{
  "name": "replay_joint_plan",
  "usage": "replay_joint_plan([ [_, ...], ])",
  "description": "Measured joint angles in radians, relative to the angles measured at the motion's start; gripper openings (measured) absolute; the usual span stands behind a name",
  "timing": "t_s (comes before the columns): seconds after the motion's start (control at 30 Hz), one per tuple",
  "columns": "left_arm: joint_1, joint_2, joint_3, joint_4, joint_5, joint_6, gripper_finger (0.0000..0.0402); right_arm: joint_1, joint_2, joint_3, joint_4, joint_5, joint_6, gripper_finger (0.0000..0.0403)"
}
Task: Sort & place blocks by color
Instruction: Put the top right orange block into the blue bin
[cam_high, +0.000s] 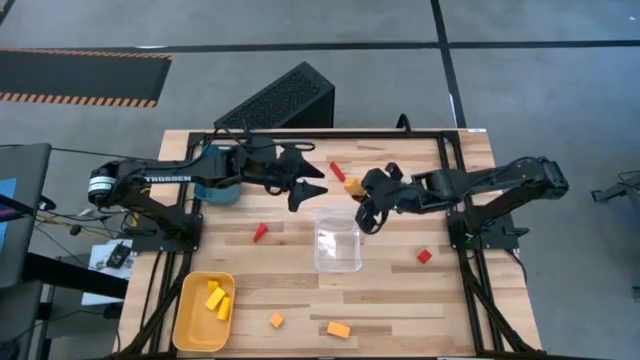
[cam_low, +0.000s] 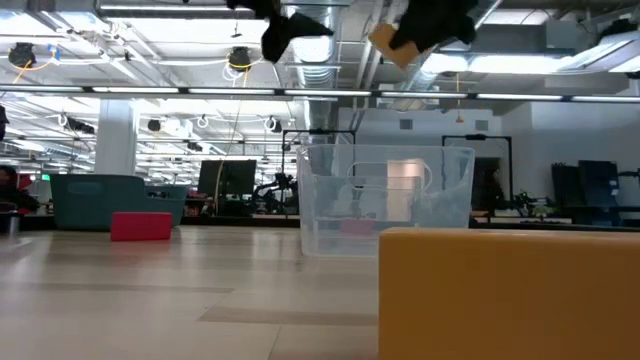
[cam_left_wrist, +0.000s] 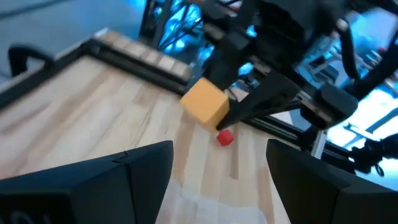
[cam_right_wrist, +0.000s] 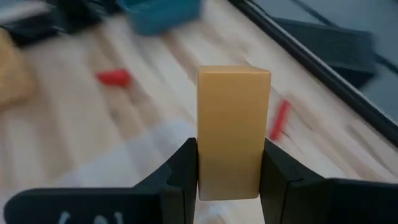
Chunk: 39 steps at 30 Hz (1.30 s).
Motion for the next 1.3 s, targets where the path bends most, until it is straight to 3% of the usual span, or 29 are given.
replay_joint_plan([
  [0.17,-0.034,-0.006,0.000,0.080,0.000,0.145,0.0248,-0.035,0.000,0.037,0.089,-0.153,-0.093,0.0127],
  [0.3,-0.057,-0.007,0.000,0.126,0.003,0.207,0.0248,-0.046,0.000,0.048,0.105,-0.185,-0.130,0.0132],
  [0.47,-0.062,0.000,0.000,0.138,0.003,0.230,0.0248,-0.042,0.000,0.048,0.176,-0.203,-0.218,0.0133],
  [0.57,-0.062,0.004,0.000,0.137,0.001,0.245,0.0248,-0.038,0.000,0.048,0.228,-0.284,-0.299,0.0134],
  [1.03,-0.062,0.008,0.000,0.189,0.007,0.224,0.0247,-0.109,0.000,0.048,0.299,-0.453,-0.405,0.0134],
  [1.17,-0.061,0.008,0.000,0.182,0.004,0.221,0.0228,-0.126,0.000,0.048,0.322,-0.477,-0.421,0.0134],
  [1.3,-0.062,0.008,0.000,0.192,0.008,0.218,0.0181,-0.138,0.000,0.048,0.315,-0.514,-0.430,0.0134],
])
